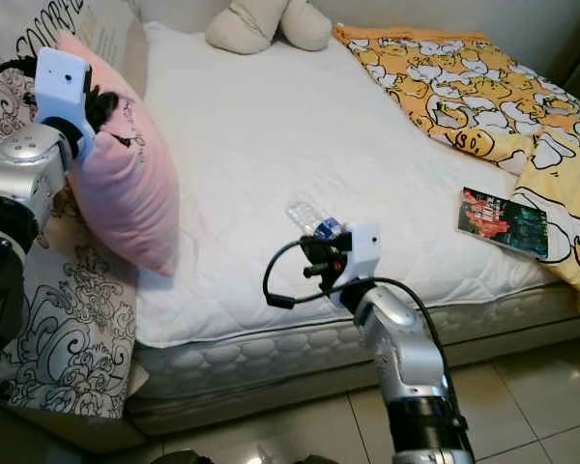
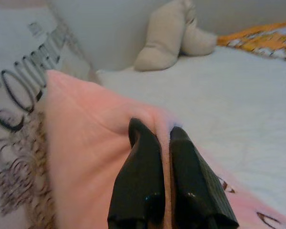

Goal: Clean up the room

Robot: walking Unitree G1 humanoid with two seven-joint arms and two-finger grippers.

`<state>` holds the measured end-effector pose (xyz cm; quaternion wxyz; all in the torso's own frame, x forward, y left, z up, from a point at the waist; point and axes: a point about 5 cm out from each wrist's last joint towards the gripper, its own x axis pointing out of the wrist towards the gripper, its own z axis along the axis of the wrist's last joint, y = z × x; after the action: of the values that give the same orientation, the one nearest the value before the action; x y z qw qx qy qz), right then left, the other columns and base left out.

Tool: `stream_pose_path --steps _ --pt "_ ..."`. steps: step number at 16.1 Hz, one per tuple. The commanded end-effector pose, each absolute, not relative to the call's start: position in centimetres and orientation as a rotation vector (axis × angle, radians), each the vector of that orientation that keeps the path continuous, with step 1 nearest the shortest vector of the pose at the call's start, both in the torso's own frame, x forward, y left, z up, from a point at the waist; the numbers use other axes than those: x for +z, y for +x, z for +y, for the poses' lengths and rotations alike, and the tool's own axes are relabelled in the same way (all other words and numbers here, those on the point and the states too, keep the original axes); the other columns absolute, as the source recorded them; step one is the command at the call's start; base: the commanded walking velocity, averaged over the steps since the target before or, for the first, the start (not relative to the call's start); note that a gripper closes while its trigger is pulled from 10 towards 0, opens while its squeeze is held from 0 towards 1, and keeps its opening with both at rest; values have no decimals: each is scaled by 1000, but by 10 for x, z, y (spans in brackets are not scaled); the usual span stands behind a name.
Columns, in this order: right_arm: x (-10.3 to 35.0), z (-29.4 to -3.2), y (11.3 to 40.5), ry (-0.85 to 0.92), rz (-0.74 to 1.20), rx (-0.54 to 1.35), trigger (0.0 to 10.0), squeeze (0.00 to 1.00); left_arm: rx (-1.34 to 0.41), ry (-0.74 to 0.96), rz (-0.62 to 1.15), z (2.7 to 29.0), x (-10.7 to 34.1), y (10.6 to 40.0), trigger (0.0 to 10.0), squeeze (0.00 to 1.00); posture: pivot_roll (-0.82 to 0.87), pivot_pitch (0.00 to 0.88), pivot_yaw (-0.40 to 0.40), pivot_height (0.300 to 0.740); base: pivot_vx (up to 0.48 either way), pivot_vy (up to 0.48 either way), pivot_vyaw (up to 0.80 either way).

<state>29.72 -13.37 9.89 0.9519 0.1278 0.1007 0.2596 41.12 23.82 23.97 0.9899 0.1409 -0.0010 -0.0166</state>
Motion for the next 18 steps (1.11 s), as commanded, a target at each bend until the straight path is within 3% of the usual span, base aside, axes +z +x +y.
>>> stream_pose_path --steps 1,5,9,13,16,18 --pt "101 -137 290 263 216 563 10000 0 -10 316 -14 244 238 409 0 0 -134 0 -60 740 0 0 0" --pt "101 -149 268 281 270 686 10000 0 -43 431 52 244 216 405 0 0 -203 18 -81 740 0 0 0" --pt "107 -162 259 256 301 671 10000 0 -23 513 79 249 212 403 0 0 -245 44 -99 740 0 0 0" --pt "103 -157 253 276 317 665 10000 0 -74 820 37 246 235 406 0 0 -221 37 -85 740 0 0 0" --pt "103 -149 255 297 311 671 10000 0 -80 890 71 251 230 404 0 0 -204 26 -82 740 0 0 0" --pt "104 -148 255 298 310 678 10000 0 -77 1033 104 257 224 401 0 0 -201 19 -84 740 0 0 0"
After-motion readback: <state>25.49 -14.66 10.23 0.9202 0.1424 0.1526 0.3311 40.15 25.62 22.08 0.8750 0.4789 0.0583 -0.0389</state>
